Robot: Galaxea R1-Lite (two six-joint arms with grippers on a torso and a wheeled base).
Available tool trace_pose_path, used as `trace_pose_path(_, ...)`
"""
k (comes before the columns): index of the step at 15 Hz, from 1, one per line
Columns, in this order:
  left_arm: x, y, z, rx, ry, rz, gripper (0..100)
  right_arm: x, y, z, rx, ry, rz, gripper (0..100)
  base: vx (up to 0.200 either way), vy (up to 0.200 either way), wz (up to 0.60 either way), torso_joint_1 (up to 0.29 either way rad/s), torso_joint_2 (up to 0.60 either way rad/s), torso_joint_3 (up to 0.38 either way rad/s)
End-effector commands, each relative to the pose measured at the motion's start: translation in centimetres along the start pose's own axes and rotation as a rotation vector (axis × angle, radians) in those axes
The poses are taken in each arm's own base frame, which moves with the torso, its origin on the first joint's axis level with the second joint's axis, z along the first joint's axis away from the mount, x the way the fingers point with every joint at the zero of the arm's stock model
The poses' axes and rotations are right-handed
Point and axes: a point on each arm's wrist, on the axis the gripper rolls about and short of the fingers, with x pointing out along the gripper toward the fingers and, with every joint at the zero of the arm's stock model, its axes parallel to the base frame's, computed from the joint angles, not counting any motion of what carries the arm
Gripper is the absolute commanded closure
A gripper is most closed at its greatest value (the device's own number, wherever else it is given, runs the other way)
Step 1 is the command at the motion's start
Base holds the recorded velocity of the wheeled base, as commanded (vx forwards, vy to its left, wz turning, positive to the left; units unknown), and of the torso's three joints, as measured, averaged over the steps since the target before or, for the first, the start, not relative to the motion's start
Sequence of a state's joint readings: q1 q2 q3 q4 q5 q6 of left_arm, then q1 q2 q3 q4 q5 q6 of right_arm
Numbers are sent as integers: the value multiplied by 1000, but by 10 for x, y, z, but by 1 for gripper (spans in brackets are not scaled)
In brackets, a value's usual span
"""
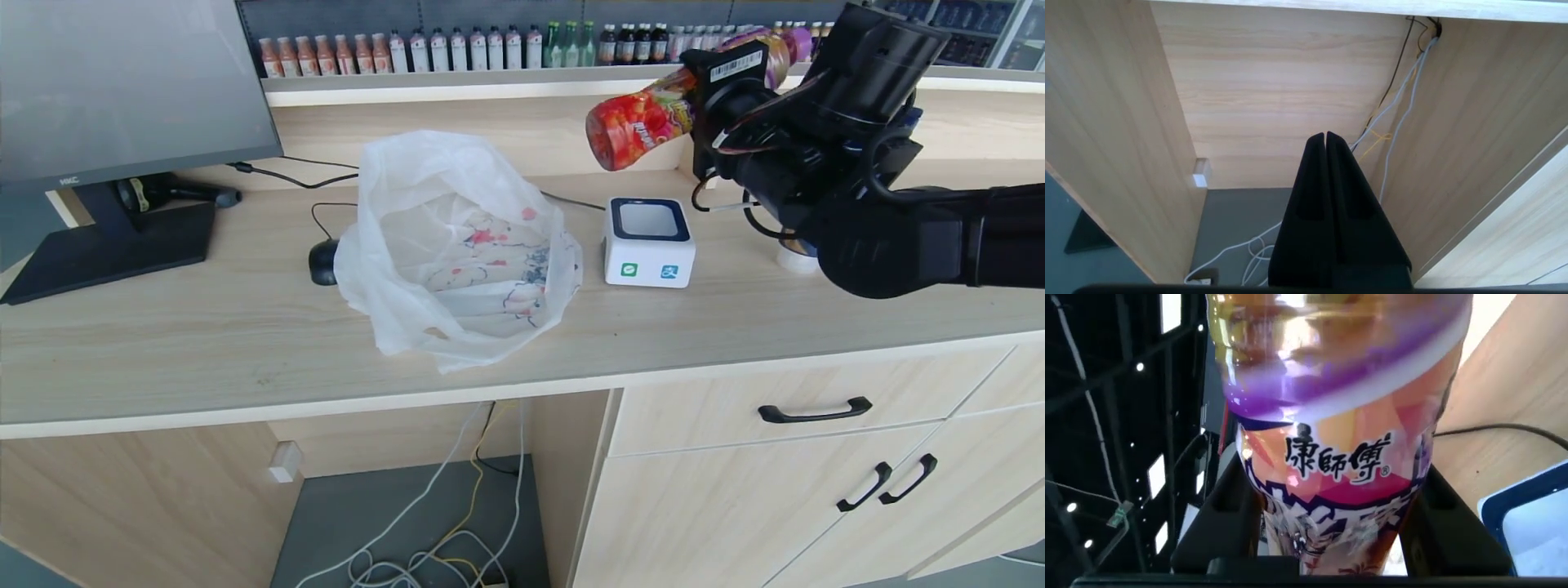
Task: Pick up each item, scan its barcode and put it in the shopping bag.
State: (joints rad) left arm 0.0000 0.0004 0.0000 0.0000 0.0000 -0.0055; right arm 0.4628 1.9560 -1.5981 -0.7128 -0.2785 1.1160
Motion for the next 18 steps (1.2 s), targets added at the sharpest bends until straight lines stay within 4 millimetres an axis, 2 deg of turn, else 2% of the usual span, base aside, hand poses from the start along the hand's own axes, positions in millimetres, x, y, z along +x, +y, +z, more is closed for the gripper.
trace_pose_path(1, 0, 0, 0, -1, 0, 0, 100, 3, -8, -4, 22, 7, -23, 100, 0, 0, 0, 0, 0, 0)
trace_pose_path(6, 0, 0, 0, -1, 0, 0, 100, 6, -25, 3, 115, 4, -110, 100, 0, 0, 0, 0, 0, 0)
trace_pose_path(11, 0, 0, 0, -1, 0, 0, 100, 3, -50, 7, 101, 0, -185, 100, 0, 0, 0, 0, 0, 0)
trace_pose_path(18, 0, 0, 0, -1, 0, 0, 100, -1, -56, 4, 120, 9, -211, 100, 0, 0, 0, 0, 0, 0)
